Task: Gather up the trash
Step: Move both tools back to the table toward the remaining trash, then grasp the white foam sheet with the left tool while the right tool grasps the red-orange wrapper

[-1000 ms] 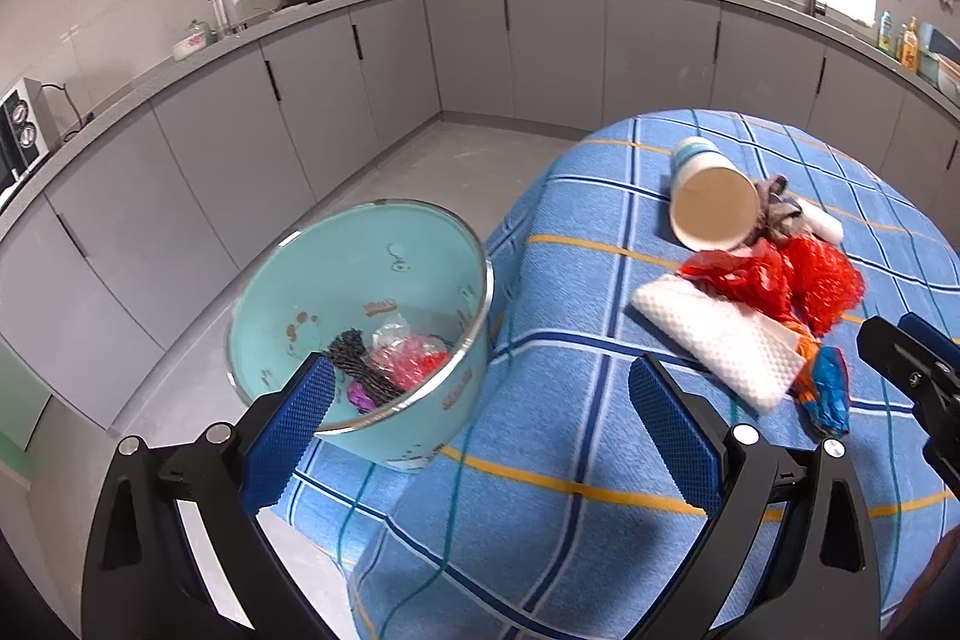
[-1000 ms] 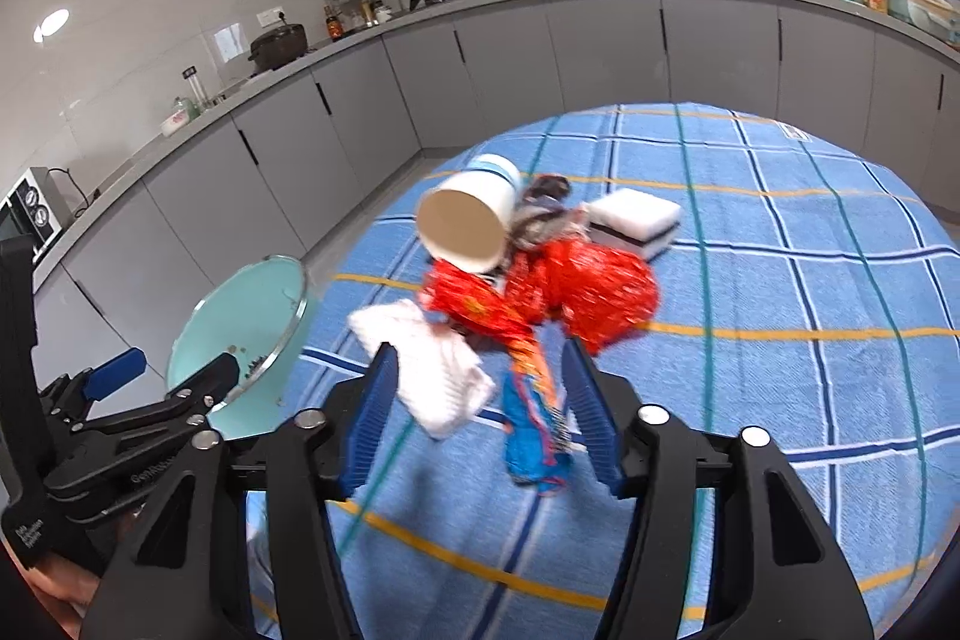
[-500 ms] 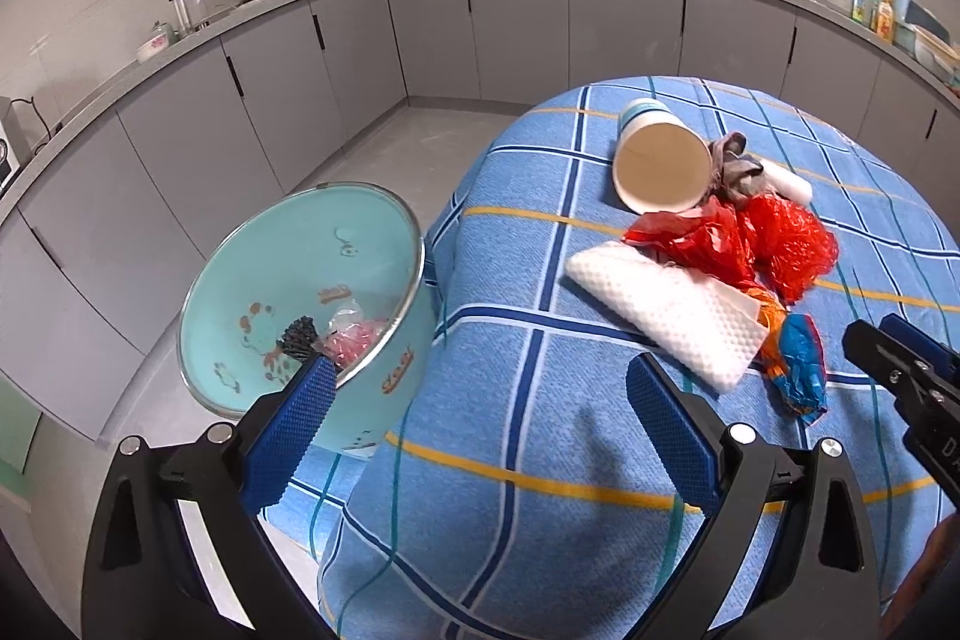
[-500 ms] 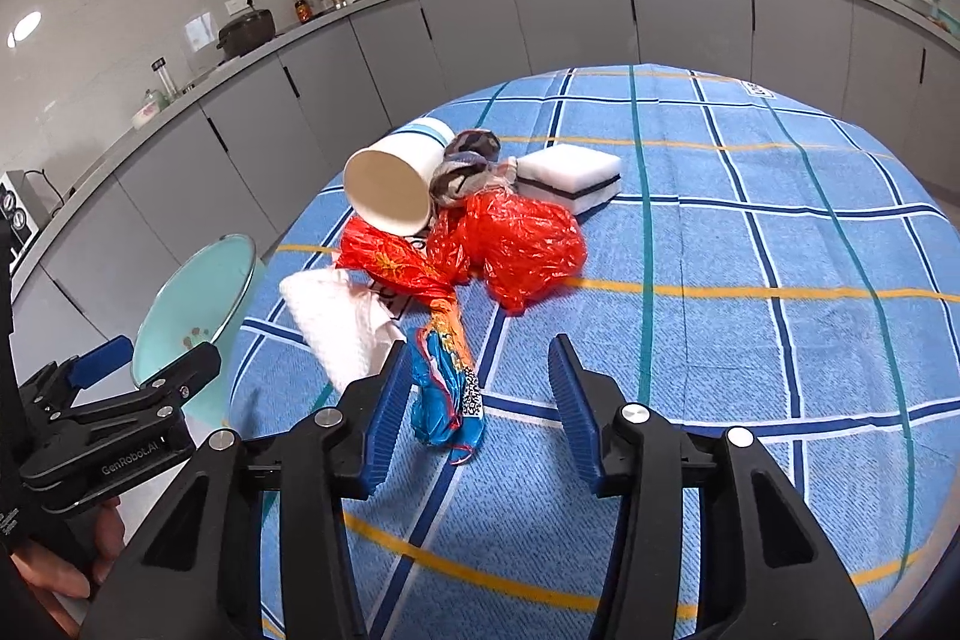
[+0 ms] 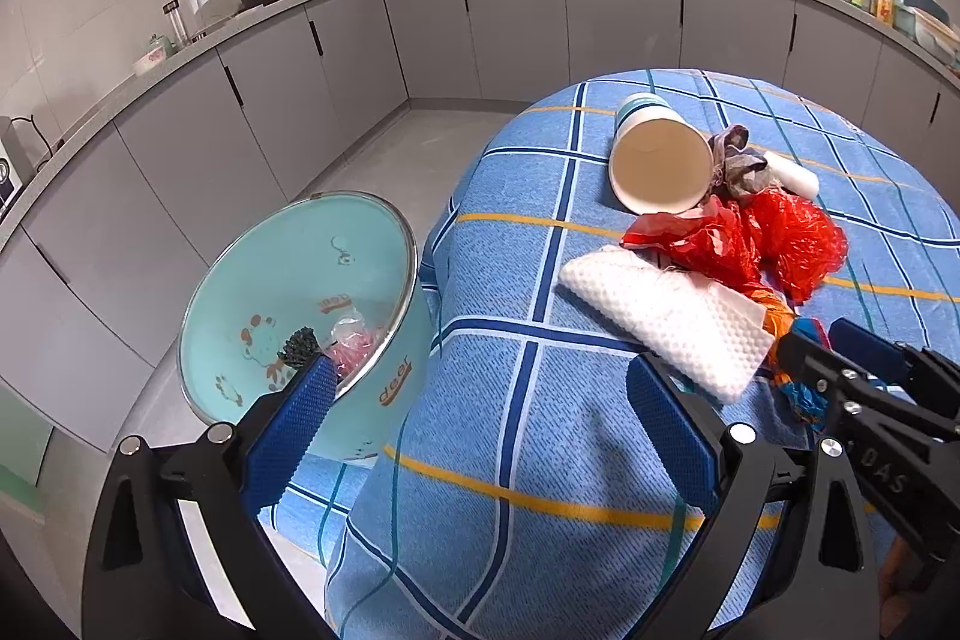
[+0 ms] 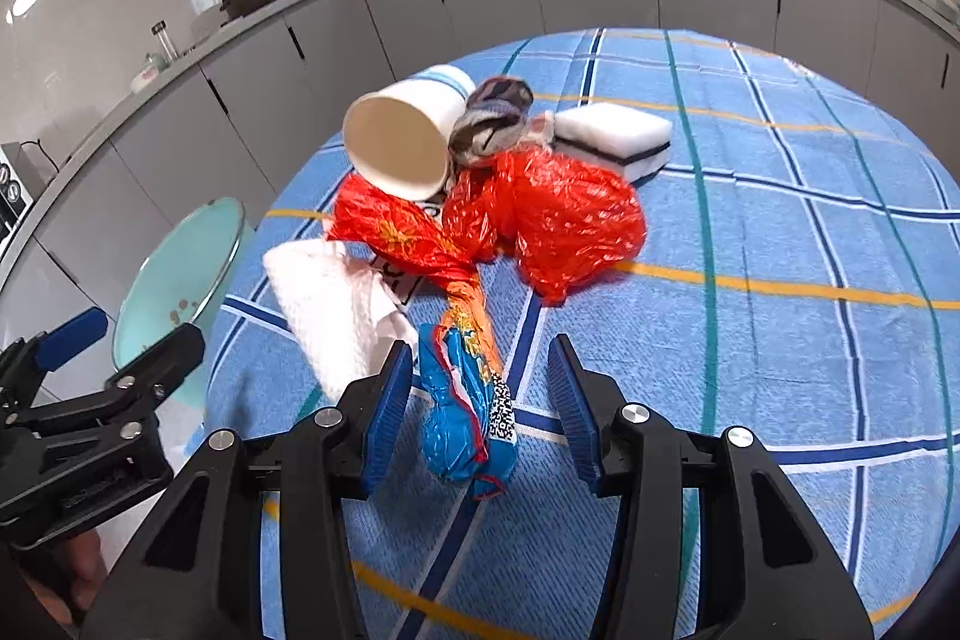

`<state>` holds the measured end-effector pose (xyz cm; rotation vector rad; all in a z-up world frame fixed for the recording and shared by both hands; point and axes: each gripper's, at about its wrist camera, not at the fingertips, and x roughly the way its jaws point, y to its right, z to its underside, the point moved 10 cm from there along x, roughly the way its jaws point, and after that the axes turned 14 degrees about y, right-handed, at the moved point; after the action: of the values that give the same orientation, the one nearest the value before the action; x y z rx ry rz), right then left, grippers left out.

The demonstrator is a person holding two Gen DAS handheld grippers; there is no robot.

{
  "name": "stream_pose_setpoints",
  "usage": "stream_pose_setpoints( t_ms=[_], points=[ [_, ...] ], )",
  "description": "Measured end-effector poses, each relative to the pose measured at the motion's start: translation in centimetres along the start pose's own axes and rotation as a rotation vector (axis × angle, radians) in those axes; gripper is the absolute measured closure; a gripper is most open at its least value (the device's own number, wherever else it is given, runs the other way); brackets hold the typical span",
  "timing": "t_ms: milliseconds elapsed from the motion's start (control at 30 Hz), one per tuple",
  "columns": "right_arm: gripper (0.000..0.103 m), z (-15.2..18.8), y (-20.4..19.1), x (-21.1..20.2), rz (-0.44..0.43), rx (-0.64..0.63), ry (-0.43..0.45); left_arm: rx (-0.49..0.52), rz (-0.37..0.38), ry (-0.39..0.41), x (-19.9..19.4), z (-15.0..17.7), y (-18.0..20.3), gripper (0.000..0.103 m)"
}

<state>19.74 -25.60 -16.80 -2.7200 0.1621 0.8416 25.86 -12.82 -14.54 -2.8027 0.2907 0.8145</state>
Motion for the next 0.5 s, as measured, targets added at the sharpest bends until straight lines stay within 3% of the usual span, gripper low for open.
stream_pose_setpoints(
  t_ms=[100, 167, 333, 500],
  points=[
    [0.061, 0.5, 0.2, 0.5, 0.004, 0.004, -0.018, -0.001, 0.0, -0.003, 0.3, -0.1, 0.1, 0.008],
    [0.077, 0.6, 0.2, 0.6, -0.006, 0.008, -0.028, -0.001, 0.001, -0.003, 0.4, -0.1, 0.2, 0.008],
    [0.081, 0.3, 0.0, -0.1, -0.02, 0.002, -0.005, -0.003, 0.007, -0.003, 0.5, -0.2, 0.5, 0.008],
    [0.083, -1.8, 0.6, -2.3, -0.054, 0.065, 0.078, -0.039, 0.025, -0.014, 0.6, -0.2, 1.0, 0.008]
  ],
)
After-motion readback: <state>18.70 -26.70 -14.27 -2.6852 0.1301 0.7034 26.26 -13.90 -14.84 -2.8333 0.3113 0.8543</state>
